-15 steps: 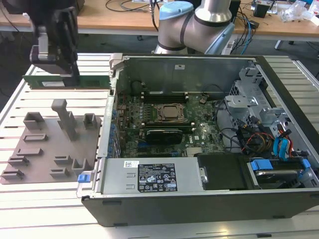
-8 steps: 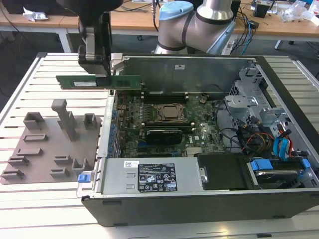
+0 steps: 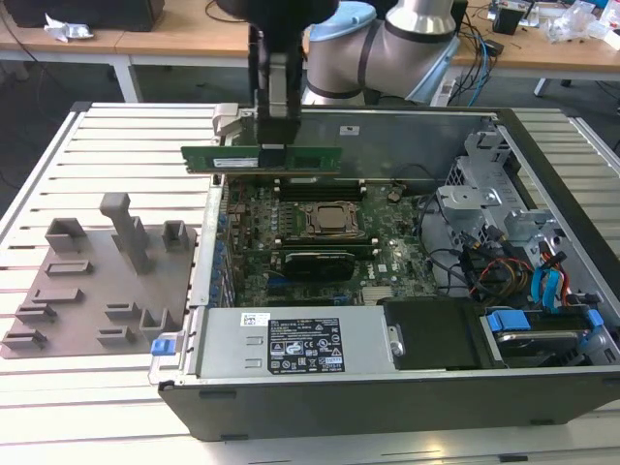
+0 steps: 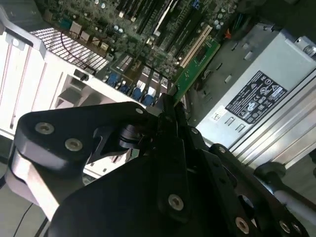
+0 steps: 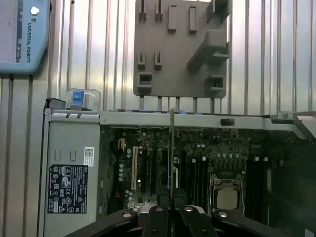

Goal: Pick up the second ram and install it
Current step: 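Pick up the second ram and move it above second insertion slot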

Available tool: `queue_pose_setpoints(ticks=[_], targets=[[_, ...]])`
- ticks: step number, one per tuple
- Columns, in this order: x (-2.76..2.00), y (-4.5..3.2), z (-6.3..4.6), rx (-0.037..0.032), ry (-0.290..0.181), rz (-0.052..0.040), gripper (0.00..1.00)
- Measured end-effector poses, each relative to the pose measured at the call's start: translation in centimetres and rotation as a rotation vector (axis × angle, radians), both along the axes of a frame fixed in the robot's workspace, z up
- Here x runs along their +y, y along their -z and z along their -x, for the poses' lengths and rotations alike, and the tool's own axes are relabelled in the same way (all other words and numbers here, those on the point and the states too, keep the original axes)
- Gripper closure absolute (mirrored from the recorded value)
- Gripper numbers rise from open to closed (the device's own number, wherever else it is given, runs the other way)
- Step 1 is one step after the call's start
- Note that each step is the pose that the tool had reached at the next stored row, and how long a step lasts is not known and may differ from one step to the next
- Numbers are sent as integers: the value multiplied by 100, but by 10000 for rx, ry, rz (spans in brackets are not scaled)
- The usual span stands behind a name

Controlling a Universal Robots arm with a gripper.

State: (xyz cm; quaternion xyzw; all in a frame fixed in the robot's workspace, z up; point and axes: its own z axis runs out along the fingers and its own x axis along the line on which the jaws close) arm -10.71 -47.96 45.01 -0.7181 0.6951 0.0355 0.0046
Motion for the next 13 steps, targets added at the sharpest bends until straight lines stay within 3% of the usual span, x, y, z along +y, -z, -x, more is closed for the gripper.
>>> queue_pose_setpoints(ticks=[2, 5, 9, 10, 13], targets=[[2, 0, -79, 0, 3, 0, 86], [12, 0, -315, 5, 1, 1, 86], [74, 0, -581, 15, 2, 1, 86], [80, 2, -593, 16, 75, -26, 86], [83, 27, -608, 18, 288, -241, 86]])
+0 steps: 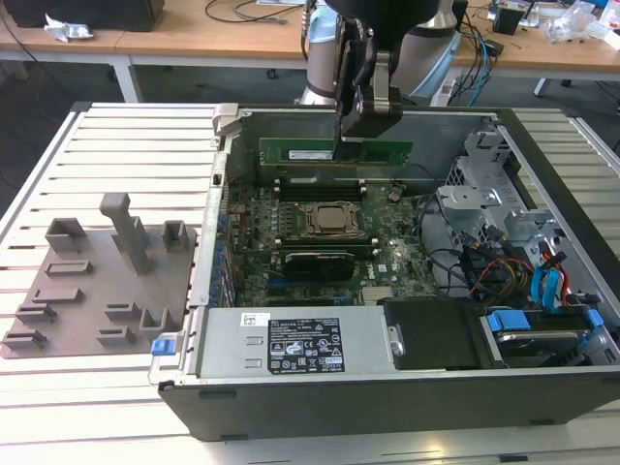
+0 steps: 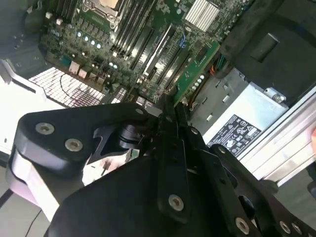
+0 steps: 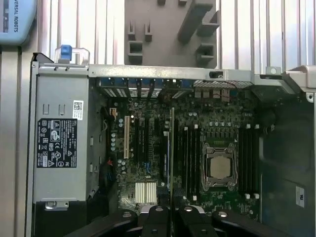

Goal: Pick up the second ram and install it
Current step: 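Pick up the second ram and move it above second insertion slot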

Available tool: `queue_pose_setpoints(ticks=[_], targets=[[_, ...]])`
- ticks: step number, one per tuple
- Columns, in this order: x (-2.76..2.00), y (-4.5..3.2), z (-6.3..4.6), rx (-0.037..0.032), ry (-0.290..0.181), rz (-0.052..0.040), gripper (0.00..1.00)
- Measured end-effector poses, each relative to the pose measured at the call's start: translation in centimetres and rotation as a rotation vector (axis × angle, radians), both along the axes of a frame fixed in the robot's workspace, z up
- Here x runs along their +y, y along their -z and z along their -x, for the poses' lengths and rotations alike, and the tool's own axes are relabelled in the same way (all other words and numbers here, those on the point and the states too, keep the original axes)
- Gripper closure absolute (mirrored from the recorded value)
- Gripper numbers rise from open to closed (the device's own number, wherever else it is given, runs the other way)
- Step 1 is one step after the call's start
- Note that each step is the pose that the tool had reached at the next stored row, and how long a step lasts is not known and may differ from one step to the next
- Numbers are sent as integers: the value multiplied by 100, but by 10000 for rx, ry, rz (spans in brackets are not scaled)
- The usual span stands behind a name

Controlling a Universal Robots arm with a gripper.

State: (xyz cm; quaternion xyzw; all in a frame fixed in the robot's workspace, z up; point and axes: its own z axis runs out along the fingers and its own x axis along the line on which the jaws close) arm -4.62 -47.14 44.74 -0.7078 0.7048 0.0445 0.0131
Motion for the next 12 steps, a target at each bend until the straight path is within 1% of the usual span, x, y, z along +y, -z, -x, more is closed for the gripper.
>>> queue_pose_setpoints(ticks=[1, 2, 4, 5, 6, 8, 9, 10, 12], targets=[[11, 34, -43, 23, 45, -1, 86], [35, 66, -75, 41, 68, -2, 86], [135, 105, -134, 62, 72, -1, 86], [196, 119, -155, 69, 73, 1, 86], [268, 132, -173, 71, 73, -2, 86], [468, 155, -199, 73, 72, 1, 86], [509, 172, -215, 79, 70, -1, 86], [566, 206, -245, 97, 71, 2, 86], [622, 255, -300, 124, 72, 1, 86]])
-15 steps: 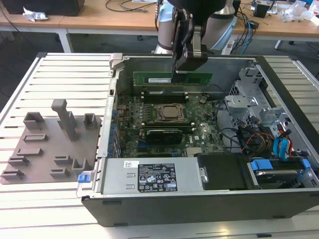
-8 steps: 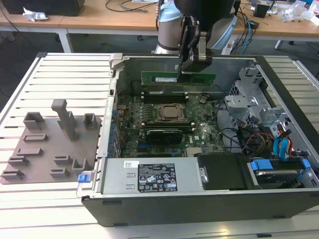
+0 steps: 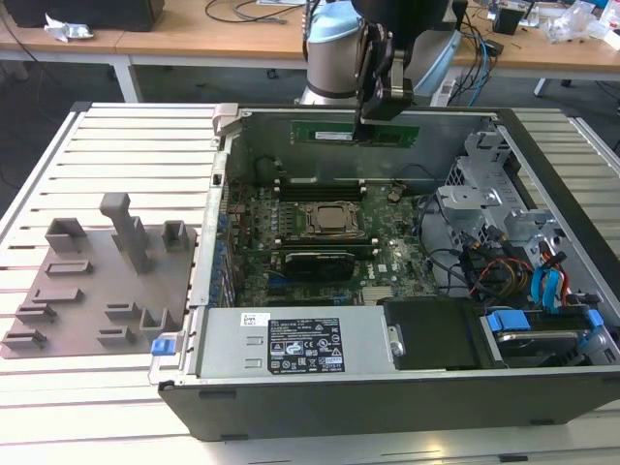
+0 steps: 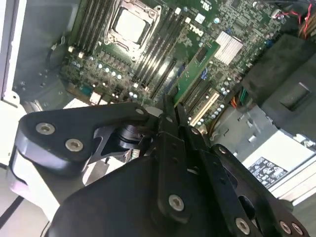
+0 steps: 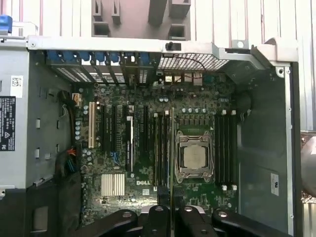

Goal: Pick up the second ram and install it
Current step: 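Pick up the second ram and move it above second insertion slot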

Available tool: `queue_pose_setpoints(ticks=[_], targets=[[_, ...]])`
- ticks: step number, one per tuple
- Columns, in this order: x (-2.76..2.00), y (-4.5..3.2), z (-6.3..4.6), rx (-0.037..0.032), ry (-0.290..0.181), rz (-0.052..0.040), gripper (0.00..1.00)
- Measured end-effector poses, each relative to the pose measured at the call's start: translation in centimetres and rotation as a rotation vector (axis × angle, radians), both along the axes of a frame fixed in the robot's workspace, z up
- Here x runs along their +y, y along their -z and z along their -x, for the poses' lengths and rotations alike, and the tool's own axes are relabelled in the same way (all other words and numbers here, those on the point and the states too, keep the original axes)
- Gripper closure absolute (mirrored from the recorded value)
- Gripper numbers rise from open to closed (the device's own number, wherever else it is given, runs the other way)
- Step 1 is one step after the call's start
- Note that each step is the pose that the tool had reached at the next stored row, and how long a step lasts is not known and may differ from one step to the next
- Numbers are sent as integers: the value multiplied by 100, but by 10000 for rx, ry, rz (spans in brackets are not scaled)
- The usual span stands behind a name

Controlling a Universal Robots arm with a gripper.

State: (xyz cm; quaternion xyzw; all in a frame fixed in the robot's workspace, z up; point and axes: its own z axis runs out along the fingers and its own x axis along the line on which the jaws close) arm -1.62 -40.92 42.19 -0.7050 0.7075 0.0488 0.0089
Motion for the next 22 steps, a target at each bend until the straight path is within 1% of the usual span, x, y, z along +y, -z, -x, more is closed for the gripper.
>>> queue_pose_setpoints(ticks=[2, 6, 8, 9, 11, 13, 14, 15, 17, 22], targets=[[55, 49, -69, 34, -1, -1, 86], [153, 137, -197, 80, 0, 1, 86], [184, 180, -253, 108, -1, 0, 86], [206, 210, -298, 135, -1, 0, 86], [226, 243, -330, 154, 0, 1, 86], [255, 338, -355, 176, 1, -1, 86], [256, 359, -355, 177, 0, 0, 86], [241, 370, -353, 177, 0, -1, 86], [231, 411, -337, 176, 0, -2, 86], [224, 611, -326, 177, -1, -3, 86]])
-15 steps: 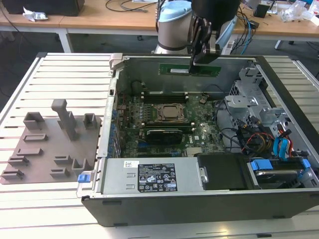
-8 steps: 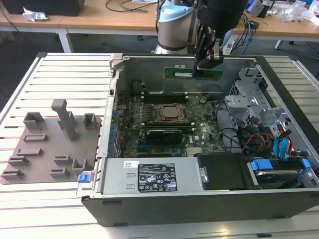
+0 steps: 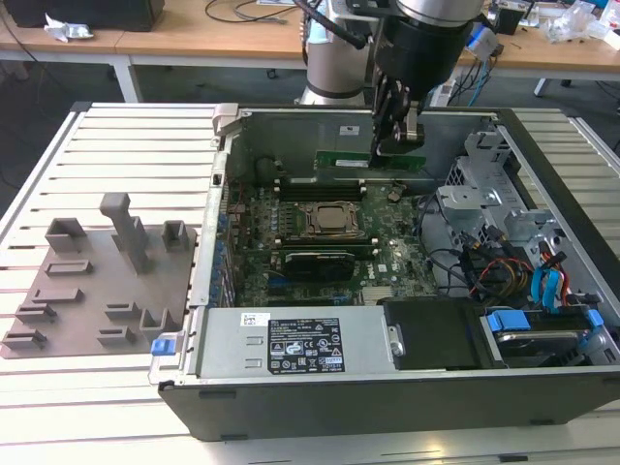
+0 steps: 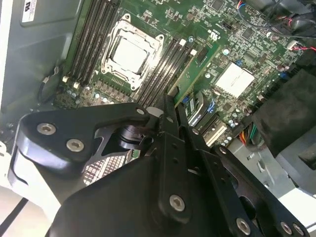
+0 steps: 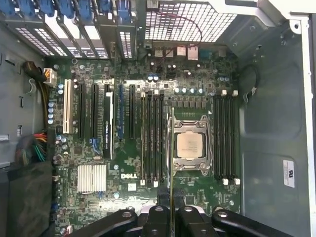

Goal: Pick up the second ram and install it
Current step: 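Pick up the second ram and move it above second insertion slot, then insert the second ram into the second slot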

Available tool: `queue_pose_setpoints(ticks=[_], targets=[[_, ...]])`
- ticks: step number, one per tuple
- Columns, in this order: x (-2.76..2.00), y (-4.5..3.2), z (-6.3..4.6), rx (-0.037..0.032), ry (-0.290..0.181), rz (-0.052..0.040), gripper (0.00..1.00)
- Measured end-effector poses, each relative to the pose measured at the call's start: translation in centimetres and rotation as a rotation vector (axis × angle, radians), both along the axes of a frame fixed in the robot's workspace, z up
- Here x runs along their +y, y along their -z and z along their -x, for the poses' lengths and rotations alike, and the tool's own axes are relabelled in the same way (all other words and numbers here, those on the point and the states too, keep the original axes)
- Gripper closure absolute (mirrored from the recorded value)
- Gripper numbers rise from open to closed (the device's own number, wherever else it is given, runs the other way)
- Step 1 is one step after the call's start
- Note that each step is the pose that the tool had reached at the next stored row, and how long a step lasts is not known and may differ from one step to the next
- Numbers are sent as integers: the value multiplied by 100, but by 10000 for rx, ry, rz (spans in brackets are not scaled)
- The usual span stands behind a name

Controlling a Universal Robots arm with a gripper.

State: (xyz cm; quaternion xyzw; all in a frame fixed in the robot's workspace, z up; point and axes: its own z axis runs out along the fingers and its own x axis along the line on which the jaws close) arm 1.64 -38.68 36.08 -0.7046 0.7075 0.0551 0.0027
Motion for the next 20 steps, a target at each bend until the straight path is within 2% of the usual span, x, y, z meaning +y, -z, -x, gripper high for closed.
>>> queue_pose_setpoints(ticks=[1, 15, 19, 20], targets=[[0, 28, 0, 0, 0, 2, 86], [0, 37, 1, -1, 0, -3, 86], [-1, 190, 7, 0, 0, -3, 86], [-1, 250, 7, 0, 0, -4, 86]])
